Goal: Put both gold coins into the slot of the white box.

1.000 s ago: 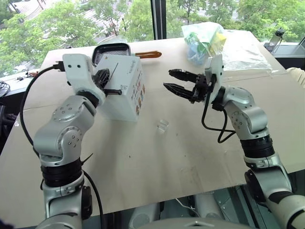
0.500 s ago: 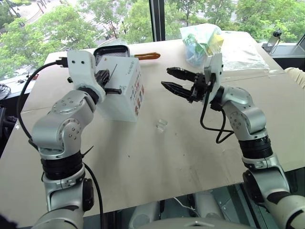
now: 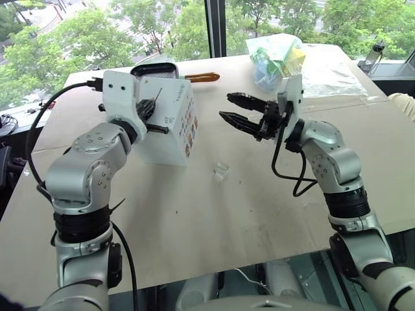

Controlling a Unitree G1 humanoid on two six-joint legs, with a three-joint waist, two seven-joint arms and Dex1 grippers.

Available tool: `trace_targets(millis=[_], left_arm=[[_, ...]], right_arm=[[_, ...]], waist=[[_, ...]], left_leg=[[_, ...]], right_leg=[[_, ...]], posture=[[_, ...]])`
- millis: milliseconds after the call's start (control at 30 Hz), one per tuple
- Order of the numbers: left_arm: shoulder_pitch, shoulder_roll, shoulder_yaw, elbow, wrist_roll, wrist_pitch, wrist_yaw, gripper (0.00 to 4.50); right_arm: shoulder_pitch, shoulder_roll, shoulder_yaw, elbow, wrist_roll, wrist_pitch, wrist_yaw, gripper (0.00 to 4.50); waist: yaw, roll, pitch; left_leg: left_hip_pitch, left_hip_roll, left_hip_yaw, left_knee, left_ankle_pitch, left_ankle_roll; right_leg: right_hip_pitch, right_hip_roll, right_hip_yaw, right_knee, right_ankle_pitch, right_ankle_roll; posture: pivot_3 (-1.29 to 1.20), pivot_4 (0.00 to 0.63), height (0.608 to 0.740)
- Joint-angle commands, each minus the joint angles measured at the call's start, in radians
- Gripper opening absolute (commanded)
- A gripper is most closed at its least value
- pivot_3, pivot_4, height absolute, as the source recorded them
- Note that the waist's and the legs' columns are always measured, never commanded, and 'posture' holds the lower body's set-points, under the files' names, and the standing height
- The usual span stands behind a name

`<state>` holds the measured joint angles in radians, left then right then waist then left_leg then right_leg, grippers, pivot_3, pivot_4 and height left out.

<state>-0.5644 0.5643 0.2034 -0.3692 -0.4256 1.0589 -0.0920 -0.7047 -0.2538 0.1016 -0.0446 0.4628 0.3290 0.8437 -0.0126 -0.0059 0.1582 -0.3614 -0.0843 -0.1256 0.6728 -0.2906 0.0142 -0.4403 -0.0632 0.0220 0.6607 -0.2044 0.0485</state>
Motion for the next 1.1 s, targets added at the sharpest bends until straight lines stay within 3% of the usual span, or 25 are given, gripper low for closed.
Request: trace_targets(millis=[33,167,267,533,700,800,967,1033,1100], left_arm=[[0.046,-0.017,-0.064,0.051,0.009,0.072,-0.027,0.00],[0.057,-0.018,-0.070,0.050,0.035,0.069,-0.026,0.00],[0.061,-0.025,-0.065,0.045,0.047,0.069,-0.032,0.77],[0.040,-0.061,-0.041,-0.002,0.111,-0.132,-0.051,4.36],[0.089,-0.134,0.087,-0.211,-0.078,-0.218,-0.155,4.36],[0.229,-0.146,0.128,-0.351,-0.161,-0.264,-0.224,4.36],[0.618,-0.102,0.123,-0.520,-0.150,-0.336,-0.317,4.36],[0.817,-0.100,0.087,-0.500,-0.057,-0.431,-0.350,4.36],[0.913,-0.110,0.058,-0.455,-0.004,-0.503,-0.361,4.36]], right_arm=[[-0.010,0.004,-0.015,-0.042,0.012,-0.005,-0.006,2.37],[-0.008,0.005,-0.015,-0.043,0.011,-0.007,-0.008,2.37],[-0.006,0.005,-0.016,-0.043,0.010,-0.008,-0.009,2.42],[0.007,-0.005,-0.023,-0.043,0.015,-0.004,-0.004,2.42],[0.064,-0.066,-0.041,-0.048,0.043,0.021,0.045,2.42],[0.142,-0.122,-0.047,-0.053,0.047,0.010,0.092,2.42],[0.295,-0.196,-0.075,-0.036,0.042,-0.047,0.167,2.42],[0.391,-0.237,-0.086,0.007,-0.001,-0.107,0.193,2.42],[0.444,-0.255,-0.097,0.046,-0.026,-0.152,0.202,2.42]], waist=[[0.000,0.000,0.000],[0.000,0.002,-0.002],[0.000,0.003,-0.003],[0.004,0.003,-0.003],[0.002,-0.002,0.000],[-0.005,-0.003,0.000],[-0.017,-0.003,0.000],[-0.012,-0.001,0.000],[0.003,-0.002,0.001]], left_leg=[[0.000,0.000,0.000,0.000,0.000,0.000],[0.000,0.000,0.000,0.000,0.000,0.000],[0.001,0.000,0.000,0.000,0.000,0.000],[0.000,0.000,-0.002,0.000,0.000,0.000],[-0.004,0.000,-0.004,-0.001,0.000,0.000],[-0.011,0.000,-0.004,-0.001,0.000,0.000],[-0.013,0.002,-0.003,-0.005,0.000,0.000],[-0.014,0.002,-0.004,-0.005,0.000,0.001],[-0.010,0.002,-0.002,-0.005,-0.002,0.003]], right_leg=[[0.000,0.000,0.000,0.000,0.000,0.000],[0.000,0.000,0.000,0.000,0.000,0.000],[0.000,0.000,0.000,0.000,0.000,0.000],[0.002,-0.001,-0.002,-0.002,0.000,0.000],[0.001,-0.001,-0.004,-0.005,0.000,0.000],[-0.005,-0.001,-0.003,-0.007,0.000,0.000],[-0.010,0.002,0.003,-0.013,0.000,0.000],[-0.009,0.002,0.003,-0.014,0.000,-0.001],[-0.004,0.002,0.004,-0.015,0.000,-0.001]], posture=[[0.00,0.150,0.721],[0.00,0.150,0.721],[0.00,0.150,0.721],[0.00,0.150,0.721],[0.00,0.150,0.721],[0.00,0.150,0.721],[0.00,0.150,0.721],[0.00,0.150,0.721],[0.00,0.150,0.721]])
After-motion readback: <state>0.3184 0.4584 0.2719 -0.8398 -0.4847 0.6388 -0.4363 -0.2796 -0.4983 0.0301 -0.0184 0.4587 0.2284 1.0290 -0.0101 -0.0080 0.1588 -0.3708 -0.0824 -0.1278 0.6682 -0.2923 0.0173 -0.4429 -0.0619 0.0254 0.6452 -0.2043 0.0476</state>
